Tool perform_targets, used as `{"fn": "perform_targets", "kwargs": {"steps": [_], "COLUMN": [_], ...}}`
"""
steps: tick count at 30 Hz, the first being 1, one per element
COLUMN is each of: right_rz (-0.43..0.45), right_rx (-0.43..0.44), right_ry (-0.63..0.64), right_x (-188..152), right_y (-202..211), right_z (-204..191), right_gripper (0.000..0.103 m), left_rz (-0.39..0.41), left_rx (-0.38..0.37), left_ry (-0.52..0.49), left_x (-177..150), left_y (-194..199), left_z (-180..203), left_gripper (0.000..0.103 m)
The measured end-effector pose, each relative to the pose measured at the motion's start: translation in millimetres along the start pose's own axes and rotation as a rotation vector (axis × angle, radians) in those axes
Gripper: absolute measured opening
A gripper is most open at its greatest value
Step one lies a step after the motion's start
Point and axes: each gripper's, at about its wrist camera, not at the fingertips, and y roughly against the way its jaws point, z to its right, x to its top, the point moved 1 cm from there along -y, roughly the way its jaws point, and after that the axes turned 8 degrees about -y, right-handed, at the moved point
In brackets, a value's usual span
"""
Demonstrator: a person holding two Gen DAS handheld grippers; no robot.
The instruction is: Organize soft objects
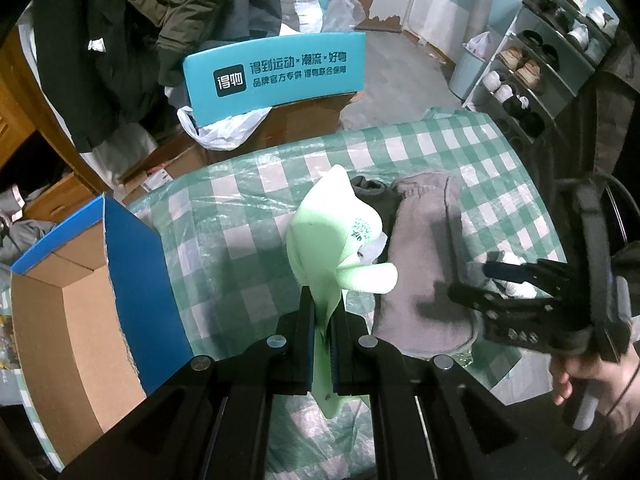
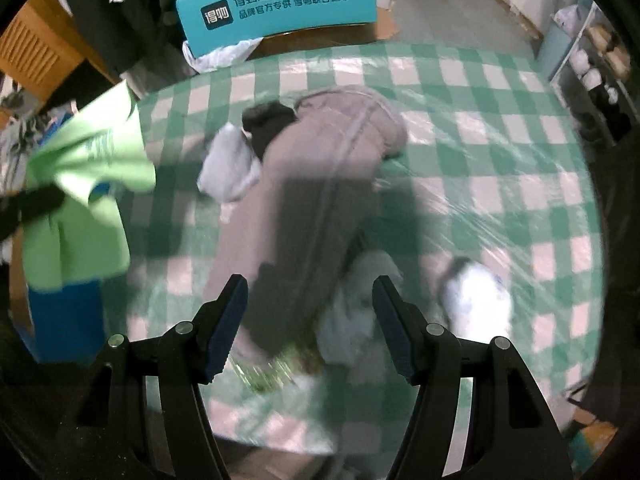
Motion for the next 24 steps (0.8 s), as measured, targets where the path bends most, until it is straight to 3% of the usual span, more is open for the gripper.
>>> {"fn": "perform_targets", "kwargs": {"steps": [18, 24], "right_rz": [-0.051, -0.043], "right_rx": [-0.108, -0.125], "right_ry": [-0.02, 0.04], "right_x": [30.8, 28.6], "right_y": [-55.7, -54.6], "right_z": [-15.9, -22.7], "right_gripper": [0.065, 0.03], "left_rz": [-0.05, -0.029], "left_rx": [-0.001, 0.0], "left_ry": [0.03, 0.031], "left_x": [-7.3, -5.8], "left_y": [-28.9, -19.7], "left_z": [-22.1, -23.4], "left_gripper": [0.006, 0.006]}}
